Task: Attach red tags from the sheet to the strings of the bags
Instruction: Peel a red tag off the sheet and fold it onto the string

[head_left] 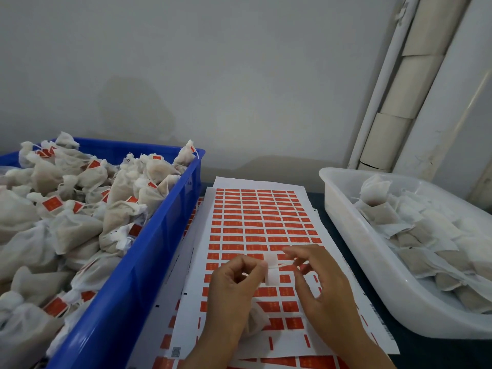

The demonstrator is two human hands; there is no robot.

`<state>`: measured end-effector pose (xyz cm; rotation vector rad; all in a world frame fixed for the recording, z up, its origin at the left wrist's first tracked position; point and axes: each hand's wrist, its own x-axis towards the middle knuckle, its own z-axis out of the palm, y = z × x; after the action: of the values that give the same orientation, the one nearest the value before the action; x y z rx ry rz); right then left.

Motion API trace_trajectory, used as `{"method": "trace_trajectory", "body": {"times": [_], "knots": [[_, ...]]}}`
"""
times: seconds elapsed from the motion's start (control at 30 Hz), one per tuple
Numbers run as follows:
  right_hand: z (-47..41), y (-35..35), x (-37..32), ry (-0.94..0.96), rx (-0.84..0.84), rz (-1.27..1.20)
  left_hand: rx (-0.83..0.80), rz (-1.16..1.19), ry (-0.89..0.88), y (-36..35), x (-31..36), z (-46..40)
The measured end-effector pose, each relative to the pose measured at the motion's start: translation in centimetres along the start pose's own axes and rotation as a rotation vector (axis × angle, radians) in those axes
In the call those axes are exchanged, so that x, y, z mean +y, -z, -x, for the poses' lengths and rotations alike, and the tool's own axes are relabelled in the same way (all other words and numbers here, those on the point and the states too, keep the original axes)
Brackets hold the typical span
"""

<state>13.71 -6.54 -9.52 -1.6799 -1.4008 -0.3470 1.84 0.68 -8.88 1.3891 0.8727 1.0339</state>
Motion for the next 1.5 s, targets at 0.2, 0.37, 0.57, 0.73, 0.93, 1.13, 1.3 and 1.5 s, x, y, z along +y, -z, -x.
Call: {"method": "trace_trajectory", "body": {"times": [0.2, 0.37, 0.57, 0.73, 0.93, 1.13, 1.3, 1.5], "knots": [[0.0, -0.4, 0.6, 0.152, 0.095, 0.124, -0.04, -0.006, -0.018, -0.2, -0.1, 0.2], [-0.2, -0.3, 0.9, 0.213, 0.133, 0.185, -0.032, -0.043, -0.026, -0.2, -0.2, 0.2], [-0.4, 0.4, 0.3, 0.295, 0.093, 0.163, -0.025, -0.081, -0.07, -0.2, -0.5, 0.1], [-0.5, 0.5, 0.1, 0.339, 0.075, 0.202, 0.012, -0.185, -0.157, -0.2, -1.0, 0.1], [-0.3, 0.2, 0.3, 0.321, 0.073, 0.267, 0.066, -0.17, -0.185, -0.2, -1.1, 0.1], [-0.4, 0.1, 0.1, 0.239, 0.151, 0.309, 0.056, -0.084, -0.094, -0.1, -1.1, -0.1], [-0.7, 0.3, 0.0, 0.374, 0.113, 0.237, 0.03, -0.066, -0.063, -0.2, -1.0, 0.0], [-0.5, 0.3, 0.2, 0.304, 0.077, 0.14, -0.022, -0.039, -0.053, -0.2, -0.7, 0.1]]}}
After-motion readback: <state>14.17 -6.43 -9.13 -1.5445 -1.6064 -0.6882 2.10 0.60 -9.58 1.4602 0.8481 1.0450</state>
